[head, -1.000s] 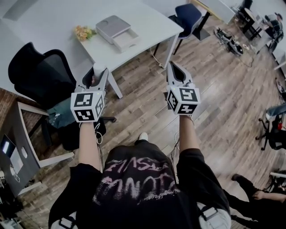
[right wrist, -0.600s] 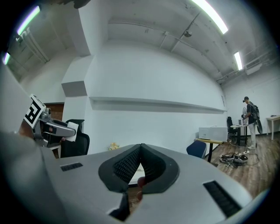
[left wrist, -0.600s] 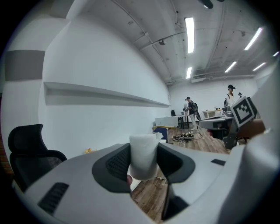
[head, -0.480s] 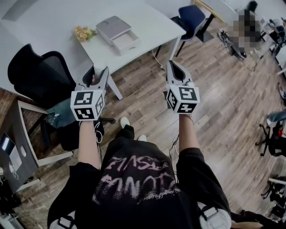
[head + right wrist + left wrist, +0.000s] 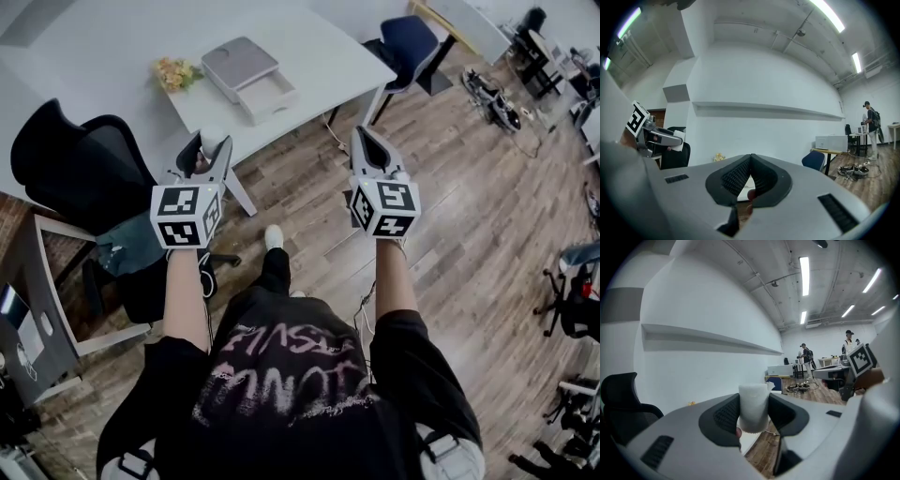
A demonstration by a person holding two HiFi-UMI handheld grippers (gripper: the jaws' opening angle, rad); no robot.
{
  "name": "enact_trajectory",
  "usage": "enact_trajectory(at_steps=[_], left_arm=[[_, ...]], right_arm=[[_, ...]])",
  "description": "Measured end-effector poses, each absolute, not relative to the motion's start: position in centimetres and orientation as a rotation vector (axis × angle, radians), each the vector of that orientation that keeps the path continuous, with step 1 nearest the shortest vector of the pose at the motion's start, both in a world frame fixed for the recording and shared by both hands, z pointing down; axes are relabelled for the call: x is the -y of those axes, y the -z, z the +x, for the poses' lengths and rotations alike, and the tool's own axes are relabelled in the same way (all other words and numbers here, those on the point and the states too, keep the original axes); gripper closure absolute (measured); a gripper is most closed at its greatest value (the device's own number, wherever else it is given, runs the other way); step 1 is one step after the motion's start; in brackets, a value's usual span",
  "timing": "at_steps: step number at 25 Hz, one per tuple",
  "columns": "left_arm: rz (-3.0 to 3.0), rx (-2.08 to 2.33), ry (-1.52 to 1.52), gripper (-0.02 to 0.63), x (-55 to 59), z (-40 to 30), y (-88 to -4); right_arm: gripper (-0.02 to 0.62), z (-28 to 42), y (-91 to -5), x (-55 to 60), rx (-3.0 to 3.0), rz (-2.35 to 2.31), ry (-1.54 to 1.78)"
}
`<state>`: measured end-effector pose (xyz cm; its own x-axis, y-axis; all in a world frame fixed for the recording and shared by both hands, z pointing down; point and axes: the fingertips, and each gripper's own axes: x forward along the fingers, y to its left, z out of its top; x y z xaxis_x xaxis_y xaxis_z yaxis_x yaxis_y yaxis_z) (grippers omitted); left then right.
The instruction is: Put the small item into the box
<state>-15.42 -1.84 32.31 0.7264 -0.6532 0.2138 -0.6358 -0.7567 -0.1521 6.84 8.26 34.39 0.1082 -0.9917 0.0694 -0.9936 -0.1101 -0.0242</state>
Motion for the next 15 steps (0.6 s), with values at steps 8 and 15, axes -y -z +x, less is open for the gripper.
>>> enact_trajectory(at_steps=[8, 15], left_arm=[[-2.873, -1.081, 0.404, 0.423, 6.8, -12.9, -33.2], [-2.890, -1.095, 0.419, 0.423, 11.5, -10.9, -34.1]], right_arm=[[0.586, 9.4, -34.7, -3.2, 2.067, 2.298, -0.108], [0.586, 11.5, -34.8, 1.5, 2.066, 2.288, -0.109]])
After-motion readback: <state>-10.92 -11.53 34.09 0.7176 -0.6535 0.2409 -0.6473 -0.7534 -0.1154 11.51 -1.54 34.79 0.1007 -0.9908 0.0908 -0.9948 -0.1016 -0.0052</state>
